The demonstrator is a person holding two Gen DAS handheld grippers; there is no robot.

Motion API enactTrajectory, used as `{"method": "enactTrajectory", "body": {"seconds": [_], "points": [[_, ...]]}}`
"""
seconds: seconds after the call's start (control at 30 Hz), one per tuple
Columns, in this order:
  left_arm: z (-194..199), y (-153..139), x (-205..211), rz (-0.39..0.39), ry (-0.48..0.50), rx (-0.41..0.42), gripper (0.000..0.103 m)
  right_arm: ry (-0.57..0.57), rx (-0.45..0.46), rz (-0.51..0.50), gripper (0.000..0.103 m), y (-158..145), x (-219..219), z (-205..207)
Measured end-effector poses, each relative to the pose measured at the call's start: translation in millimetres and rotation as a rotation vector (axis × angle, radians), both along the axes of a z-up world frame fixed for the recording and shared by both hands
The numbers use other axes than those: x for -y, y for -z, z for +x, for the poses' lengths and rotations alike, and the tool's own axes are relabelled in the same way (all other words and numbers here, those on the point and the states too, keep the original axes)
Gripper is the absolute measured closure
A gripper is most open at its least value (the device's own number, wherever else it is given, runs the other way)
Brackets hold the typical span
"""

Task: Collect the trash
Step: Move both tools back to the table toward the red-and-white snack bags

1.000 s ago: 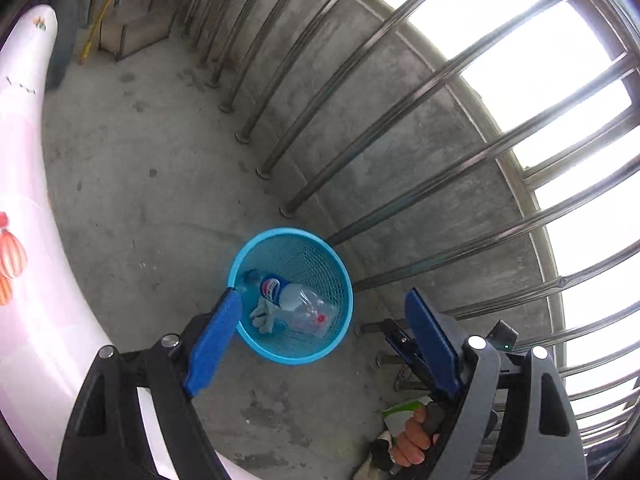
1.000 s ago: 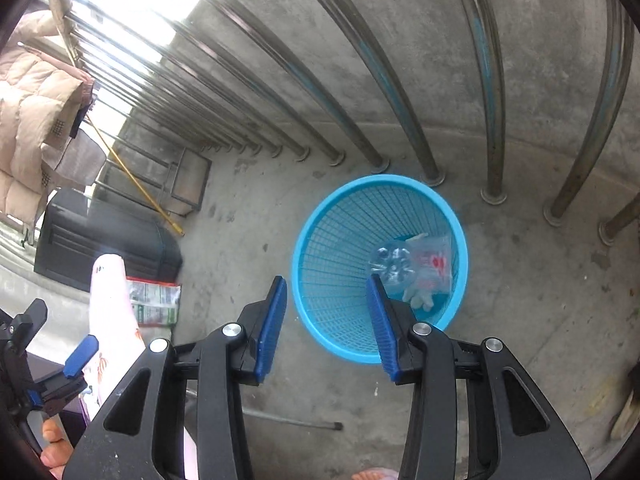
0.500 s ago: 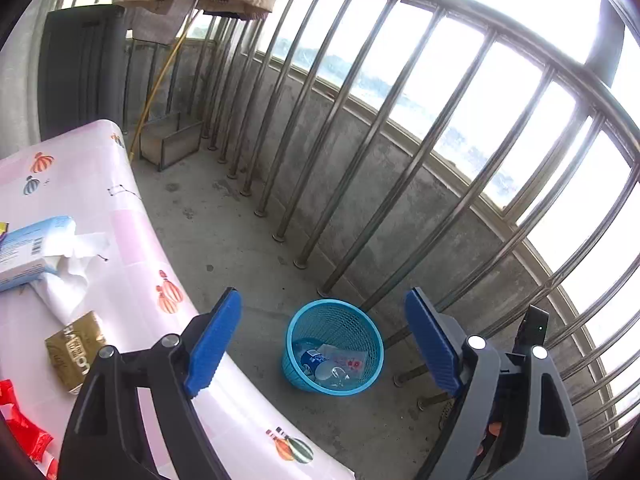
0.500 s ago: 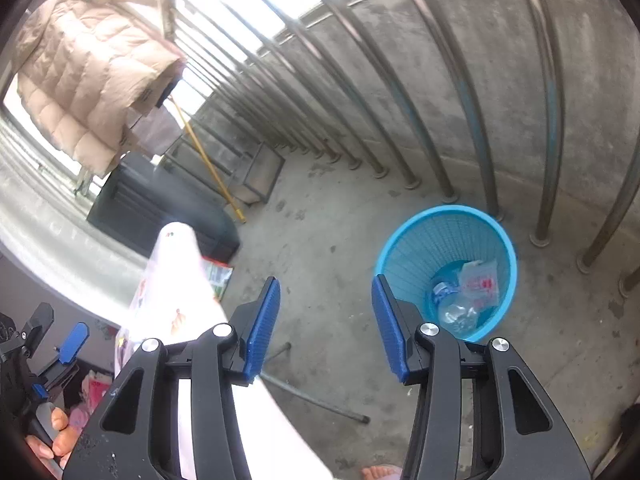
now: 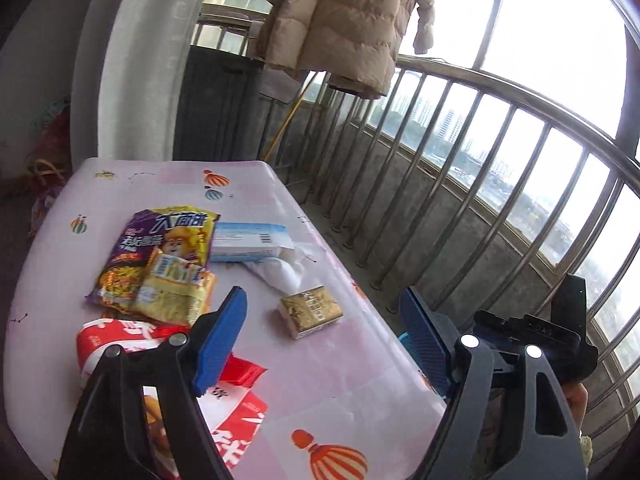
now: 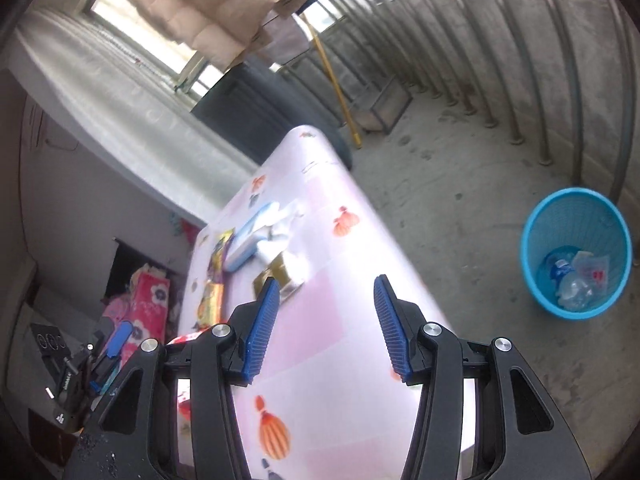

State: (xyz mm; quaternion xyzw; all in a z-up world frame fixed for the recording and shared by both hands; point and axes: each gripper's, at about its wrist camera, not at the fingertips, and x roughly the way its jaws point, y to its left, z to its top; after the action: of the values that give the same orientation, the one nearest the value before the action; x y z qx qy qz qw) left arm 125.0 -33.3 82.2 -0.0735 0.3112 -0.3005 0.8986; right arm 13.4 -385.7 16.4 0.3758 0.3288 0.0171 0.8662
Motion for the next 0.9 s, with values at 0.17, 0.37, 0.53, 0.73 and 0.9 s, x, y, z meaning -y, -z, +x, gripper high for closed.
{"method": "enactTrajectory", "body": {"seconds": [0.17, 0.37, 0.53, 0.73, 0.9], "points": [[-2.6, 6.0, -79.5, -0.005, -0.182, 0.009, 0.033, -0.252, 0.017, 0.093, 0.055, 4.0, -69.8, 24.1], [21.2, 26.8, -139.7, -0.054, -0.330, -0.064, 0.045, -0.545, -0.057, 0.241, 0.055, 34.6, -156.4, 50.3], [54.2, 50.8, -158.8, -0.138, -0.372, -0.167, 0.053, -0.673, -0.140, 0.322, 0.050, 58.0, -194.7, 61.3], [83.2, 78.4, -164.4, -0.253, -0.359, -0.310, 0.060, -0.714, -0.189, 0.361, 0.048, 64.8, -214.4, 76.0], [79.2, 84.3, -156.5, -0.301, -0.277, -0.365, 0.061, -0.712, -0.150, 0.391, 0.048, 54.7, -218.3, 79.8]]}}
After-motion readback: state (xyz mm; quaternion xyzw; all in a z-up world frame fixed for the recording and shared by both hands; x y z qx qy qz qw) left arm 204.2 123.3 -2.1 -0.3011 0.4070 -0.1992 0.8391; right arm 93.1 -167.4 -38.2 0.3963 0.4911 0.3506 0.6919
